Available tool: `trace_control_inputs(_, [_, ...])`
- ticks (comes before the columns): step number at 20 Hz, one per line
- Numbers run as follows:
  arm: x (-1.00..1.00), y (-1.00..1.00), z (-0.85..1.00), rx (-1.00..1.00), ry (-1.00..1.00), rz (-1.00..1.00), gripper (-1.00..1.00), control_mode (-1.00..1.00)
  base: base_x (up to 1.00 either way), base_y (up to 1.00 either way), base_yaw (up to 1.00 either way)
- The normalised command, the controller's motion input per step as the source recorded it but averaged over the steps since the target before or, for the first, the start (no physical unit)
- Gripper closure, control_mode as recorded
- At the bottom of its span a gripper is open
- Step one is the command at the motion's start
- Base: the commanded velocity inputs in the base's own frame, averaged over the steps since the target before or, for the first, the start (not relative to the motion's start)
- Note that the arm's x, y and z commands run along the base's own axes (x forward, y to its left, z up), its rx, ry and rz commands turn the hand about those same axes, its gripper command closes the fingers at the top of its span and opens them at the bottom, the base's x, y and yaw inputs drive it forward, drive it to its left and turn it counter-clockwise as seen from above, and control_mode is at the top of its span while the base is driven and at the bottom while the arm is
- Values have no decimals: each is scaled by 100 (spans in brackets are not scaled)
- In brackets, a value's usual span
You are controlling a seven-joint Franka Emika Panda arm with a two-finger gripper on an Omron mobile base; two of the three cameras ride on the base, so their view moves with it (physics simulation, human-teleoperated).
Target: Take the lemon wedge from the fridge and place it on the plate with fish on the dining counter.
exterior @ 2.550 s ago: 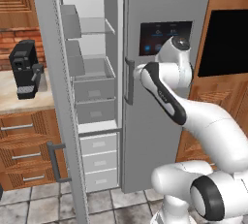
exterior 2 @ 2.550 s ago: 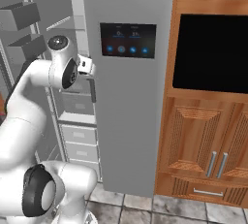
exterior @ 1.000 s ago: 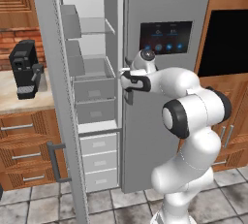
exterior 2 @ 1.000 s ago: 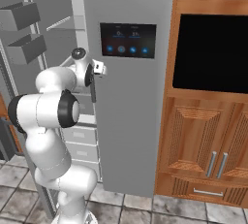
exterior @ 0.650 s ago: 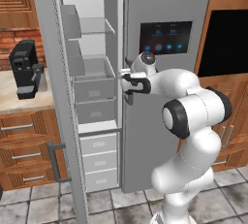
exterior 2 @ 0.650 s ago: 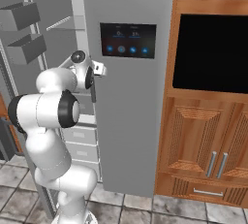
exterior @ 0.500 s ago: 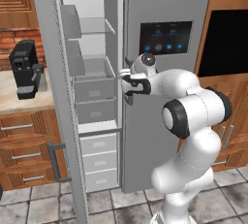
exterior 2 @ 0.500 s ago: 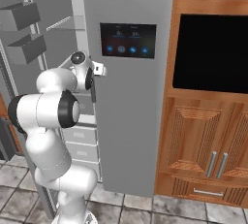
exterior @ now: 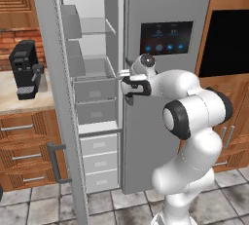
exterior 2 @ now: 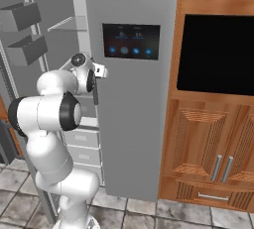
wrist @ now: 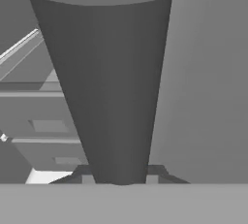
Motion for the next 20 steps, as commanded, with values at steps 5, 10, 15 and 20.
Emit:
trace_control_inputs(5, [-19, 0, 0, 0, 0, 0, 100, -100, 0, 0, 0])
trace_control_inputs(10, [-76, -18, 0, 0, -5, -6, 100, -100, 0, 0, 0])
trace_control_inputs(15, [-90, -31, 0, 0, -6, -9, 100, -100, 0, 0, 0])
trace_control_inputs(20, [-90, -34, 0, 0, -1, -12, 100, -100, 0, 0, 0])
